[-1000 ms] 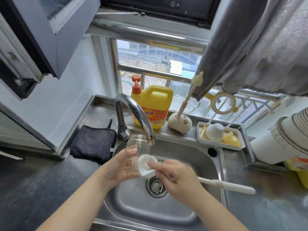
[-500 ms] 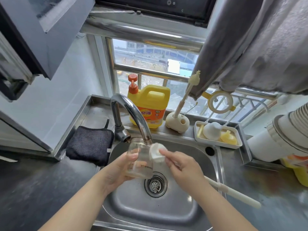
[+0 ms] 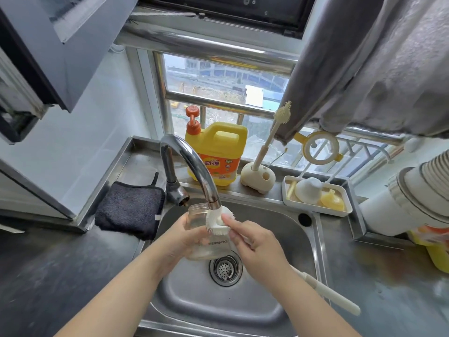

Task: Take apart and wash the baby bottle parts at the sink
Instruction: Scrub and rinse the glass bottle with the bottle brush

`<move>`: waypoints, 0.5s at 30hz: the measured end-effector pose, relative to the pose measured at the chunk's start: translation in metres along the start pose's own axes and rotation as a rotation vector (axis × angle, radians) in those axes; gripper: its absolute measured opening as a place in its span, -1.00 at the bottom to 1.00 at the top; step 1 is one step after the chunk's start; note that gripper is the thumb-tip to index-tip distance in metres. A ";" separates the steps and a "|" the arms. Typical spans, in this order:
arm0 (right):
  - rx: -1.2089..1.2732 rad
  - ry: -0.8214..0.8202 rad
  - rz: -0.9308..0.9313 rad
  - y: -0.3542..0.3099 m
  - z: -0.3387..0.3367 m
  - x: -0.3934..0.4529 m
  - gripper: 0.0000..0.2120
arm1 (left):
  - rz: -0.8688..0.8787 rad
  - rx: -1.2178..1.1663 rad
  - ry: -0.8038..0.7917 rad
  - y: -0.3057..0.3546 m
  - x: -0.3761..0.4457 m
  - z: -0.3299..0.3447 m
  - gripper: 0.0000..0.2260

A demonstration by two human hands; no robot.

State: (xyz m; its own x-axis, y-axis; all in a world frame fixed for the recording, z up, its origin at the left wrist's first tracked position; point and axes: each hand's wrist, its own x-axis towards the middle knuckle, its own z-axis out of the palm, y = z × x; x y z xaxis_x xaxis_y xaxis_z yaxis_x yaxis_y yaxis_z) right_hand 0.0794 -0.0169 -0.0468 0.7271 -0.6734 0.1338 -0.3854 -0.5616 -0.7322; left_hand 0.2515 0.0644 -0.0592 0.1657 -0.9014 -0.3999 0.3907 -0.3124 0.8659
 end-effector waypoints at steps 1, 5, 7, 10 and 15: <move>-0.012 -0.017 0.000 0.002 -0.001 -0.003 -0.64 | -0.013 -0.024 0.013 0.002 -0.001 -0.001 -0.41; -0.060 -0.034 0.077 0.011 -0.013 -0.011 -0.70 | -0.044 -0.062 0.069 0.003 -0.003 -0.006 -0.39; -0.021 -0.004 0.143 0.011 -0.016 -0.003 -0.70 | -0.062 -0.058 0.010 0.003 -0.001 0.001 -0.49; 0.069 0.011 0.132 -0.001 -0.013 0.007 -0.67 | -0.032 -0.096 0.038 0.005 0.002 0.006 -0.58; 0.103 -0.045 0.178 0.007 -0.015 -0.009 -0.64 | -0.011 -0.144 0.152 -0.002 0.003 -0.008 -0.24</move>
State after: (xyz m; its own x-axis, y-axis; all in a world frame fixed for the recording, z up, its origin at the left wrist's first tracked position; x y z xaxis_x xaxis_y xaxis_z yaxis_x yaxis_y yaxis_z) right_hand 0.0621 -0.0219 -0.0433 0.6781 -0.7343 -0.0316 -0.4514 -0.3821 -0.8064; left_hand 0.2589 0.0646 -0.0645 0.2911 -0.8390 -0.4598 0.5169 -0.2664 0.8135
